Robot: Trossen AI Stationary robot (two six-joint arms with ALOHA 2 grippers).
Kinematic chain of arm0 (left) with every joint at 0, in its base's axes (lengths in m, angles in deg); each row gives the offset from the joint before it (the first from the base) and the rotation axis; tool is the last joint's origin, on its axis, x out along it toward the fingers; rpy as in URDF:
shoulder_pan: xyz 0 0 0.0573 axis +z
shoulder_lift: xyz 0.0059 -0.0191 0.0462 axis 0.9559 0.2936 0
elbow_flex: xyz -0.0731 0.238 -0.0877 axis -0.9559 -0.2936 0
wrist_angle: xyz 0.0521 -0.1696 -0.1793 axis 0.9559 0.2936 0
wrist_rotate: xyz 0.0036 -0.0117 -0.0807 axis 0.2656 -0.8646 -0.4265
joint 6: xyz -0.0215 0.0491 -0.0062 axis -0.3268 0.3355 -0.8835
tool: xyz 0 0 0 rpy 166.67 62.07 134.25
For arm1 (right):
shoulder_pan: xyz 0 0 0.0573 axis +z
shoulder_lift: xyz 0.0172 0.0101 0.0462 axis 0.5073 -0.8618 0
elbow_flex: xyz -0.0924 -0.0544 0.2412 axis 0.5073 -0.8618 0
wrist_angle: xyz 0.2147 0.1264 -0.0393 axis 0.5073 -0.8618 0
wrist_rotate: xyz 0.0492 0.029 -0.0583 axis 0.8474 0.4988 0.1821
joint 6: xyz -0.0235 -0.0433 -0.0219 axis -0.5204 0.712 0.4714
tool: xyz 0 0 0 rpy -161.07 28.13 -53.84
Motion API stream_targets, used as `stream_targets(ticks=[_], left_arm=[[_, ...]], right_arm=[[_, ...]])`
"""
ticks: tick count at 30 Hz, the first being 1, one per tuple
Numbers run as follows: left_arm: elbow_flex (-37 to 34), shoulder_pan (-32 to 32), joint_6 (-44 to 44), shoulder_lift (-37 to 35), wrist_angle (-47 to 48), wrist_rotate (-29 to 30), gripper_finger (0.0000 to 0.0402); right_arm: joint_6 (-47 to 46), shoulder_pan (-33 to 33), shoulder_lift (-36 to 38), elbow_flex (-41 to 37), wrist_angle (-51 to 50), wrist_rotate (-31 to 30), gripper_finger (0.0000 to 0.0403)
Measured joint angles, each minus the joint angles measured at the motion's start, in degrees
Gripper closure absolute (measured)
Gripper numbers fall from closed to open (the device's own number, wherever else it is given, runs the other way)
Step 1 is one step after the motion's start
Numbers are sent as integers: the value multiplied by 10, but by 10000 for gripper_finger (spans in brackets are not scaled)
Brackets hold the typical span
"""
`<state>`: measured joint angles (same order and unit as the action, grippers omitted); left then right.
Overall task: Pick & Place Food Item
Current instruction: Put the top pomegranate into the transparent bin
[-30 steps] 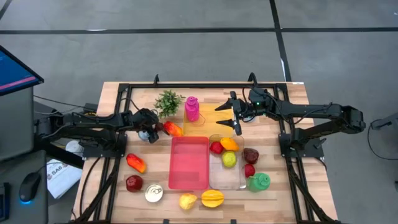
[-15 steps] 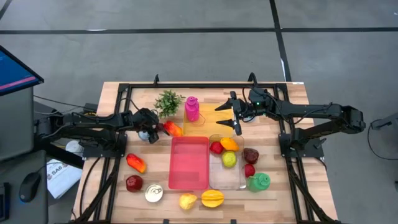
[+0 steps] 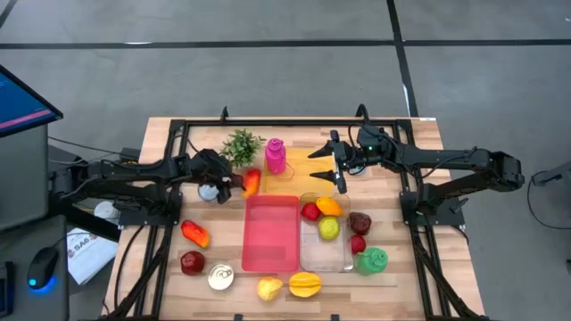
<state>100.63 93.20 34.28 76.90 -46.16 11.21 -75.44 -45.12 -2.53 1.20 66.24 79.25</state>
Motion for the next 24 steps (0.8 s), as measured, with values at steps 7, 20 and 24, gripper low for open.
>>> stream_targets(ticks=[7, 20, 24], left_arm=[[29, -14, -4, -6, -12, -23, 242], [49, -61, -77, -63, -120, -24, 238], [49, -61, -138, -70, -181, -23, 237]], right_arm=[[4, 0, 0, 0, 0, 0, 133], [21, 0, 0, 0, 6, -4, 133], [28, 1, -1, 0, 36, -39, 133]])
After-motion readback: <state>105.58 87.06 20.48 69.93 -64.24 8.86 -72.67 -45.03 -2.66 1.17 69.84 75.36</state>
